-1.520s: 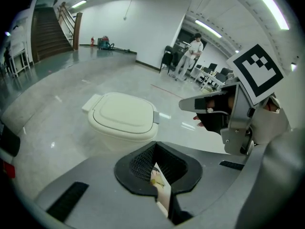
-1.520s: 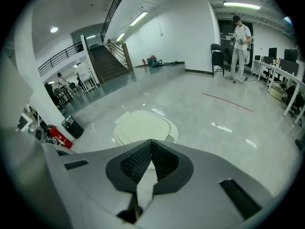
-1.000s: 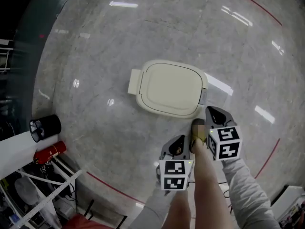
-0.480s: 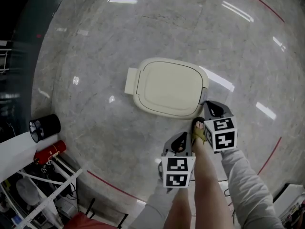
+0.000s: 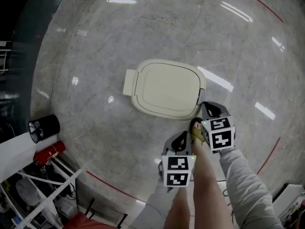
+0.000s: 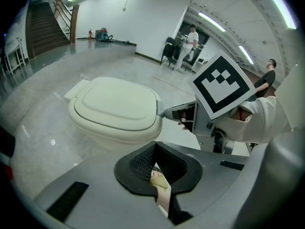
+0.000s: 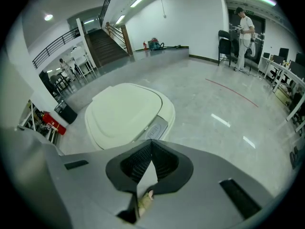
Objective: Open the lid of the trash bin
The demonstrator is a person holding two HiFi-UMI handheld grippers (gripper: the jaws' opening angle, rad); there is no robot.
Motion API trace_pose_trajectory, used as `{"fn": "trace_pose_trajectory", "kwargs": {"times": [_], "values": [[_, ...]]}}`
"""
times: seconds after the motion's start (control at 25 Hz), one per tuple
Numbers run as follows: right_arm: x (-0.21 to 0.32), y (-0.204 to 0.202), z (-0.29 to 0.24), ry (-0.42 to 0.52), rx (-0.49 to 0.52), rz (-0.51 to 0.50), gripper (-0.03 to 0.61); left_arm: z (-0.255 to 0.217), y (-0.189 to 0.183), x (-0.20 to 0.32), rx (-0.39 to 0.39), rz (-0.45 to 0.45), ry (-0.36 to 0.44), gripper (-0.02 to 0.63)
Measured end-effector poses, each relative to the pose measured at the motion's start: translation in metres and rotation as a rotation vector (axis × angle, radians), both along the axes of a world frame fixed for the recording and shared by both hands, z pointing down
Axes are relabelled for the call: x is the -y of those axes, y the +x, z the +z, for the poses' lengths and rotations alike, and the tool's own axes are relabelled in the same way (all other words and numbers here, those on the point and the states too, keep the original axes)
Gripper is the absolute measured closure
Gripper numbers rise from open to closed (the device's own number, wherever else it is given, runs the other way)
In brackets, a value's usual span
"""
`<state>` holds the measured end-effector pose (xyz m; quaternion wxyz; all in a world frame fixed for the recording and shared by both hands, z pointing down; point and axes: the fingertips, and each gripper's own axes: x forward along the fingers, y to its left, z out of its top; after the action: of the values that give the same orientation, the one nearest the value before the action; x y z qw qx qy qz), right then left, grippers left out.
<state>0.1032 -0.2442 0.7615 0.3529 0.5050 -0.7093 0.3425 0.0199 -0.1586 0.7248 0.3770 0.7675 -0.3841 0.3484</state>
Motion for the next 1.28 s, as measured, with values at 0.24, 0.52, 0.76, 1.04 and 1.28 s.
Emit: {"fn": "trace_pose_trajectory", "kwargs": {"times": [0.24,0.52,0.76,1.04,1.28], "values": [[-0.0008,0.0004,0.0011,-0.008,-0.004,0.007,0.583,-0.0001,-0.0011,-0.0010,0.005,0.002,-0.003,0.609],[-0.0013,0.0014,0.0017,-0.023,-0.023,0.019,0.584,-0.0024,-0.0013,-0.0031,0.005,0.002,-0.004,0.609],[-0.0010,0.0017,0.0022,-0.029,-0.023,0.020,0.584,-0.0055,-0.0035,0.0002,0.000,-0.007,0.002,0.609],[-0.0002,0.0022,0.0036,-0.034,-0.022,0.022,0.583,-0.0066,-0.0025,0.0051,-0.003,-0.006,0.008,0.609],[0.0008,0.0005,0.0027,-0.046,-0.024,0.025,0.583,-0.0065,-0.0045,0.0047,0.001,0.005,0.007,0.609]]}}
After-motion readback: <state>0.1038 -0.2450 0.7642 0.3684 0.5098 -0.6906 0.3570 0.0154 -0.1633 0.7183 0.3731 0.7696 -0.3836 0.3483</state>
